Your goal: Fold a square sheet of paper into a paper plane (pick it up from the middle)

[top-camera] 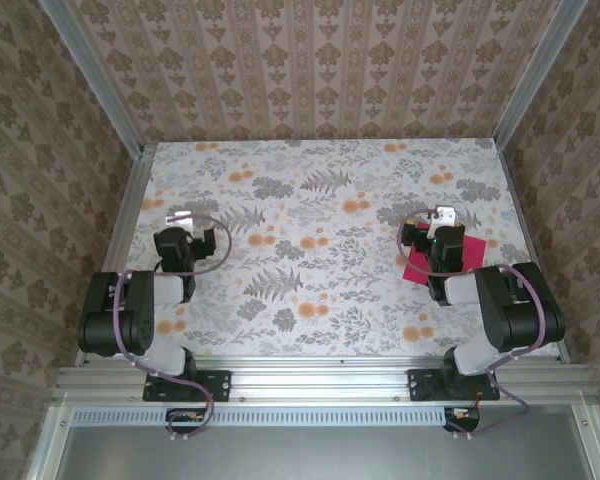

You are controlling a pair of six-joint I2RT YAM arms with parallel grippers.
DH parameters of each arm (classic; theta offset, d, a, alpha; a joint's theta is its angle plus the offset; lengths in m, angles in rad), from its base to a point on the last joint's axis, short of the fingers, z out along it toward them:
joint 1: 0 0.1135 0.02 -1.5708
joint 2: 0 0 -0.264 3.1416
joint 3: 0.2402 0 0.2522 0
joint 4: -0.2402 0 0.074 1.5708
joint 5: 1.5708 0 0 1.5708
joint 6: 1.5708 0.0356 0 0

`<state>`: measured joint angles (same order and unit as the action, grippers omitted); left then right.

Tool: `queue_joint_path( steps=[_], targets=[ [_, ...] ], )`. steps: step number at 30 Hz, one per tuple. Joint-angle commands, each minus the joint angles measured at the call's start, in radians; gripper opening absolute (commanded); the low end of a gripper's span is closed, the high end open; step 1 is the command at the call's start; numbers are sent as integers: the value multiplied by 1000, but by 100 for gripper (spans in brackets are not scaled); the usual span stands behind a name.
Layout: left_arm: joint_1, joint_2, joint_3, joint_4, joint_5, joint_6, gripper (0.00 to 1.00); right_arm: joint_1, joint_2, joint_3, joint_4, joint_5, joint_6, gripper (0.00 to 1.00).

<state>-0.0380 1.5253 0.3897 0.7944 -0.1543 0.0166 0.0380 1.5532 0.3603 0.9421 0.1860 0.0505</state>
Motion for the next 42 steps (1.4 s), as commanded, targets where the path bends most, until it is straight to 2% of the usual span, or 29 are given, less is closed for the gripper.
queue_joint_path(
  steps=[1,12,15,29,37,39,42],
  targets=[
    [1,-10,18,18,-9,-6,100,2,0,17,17,-23,-14,100],
    [1,-10,19,19,-9,-6,100,3,-1,17,17,-27,-15,100],
    [1,-10,18,19,-10,-5,100,2,-1,16,17,-93,-38,100],
    [1,-11,18,18,-9,-7,100,-1,-2,15,16,-107,-37,100],
    [1,-11,18,18,-9,-6,100,2,-43,-69,140,-147,-58,100],
    [0,-11,17,17,-10,-6,100,5,-113,-68,76,-138,-53,100],
    [1,-10,18,18,-9,-6,100,0,-269,14,-250,-93,13,100]
  ],
)
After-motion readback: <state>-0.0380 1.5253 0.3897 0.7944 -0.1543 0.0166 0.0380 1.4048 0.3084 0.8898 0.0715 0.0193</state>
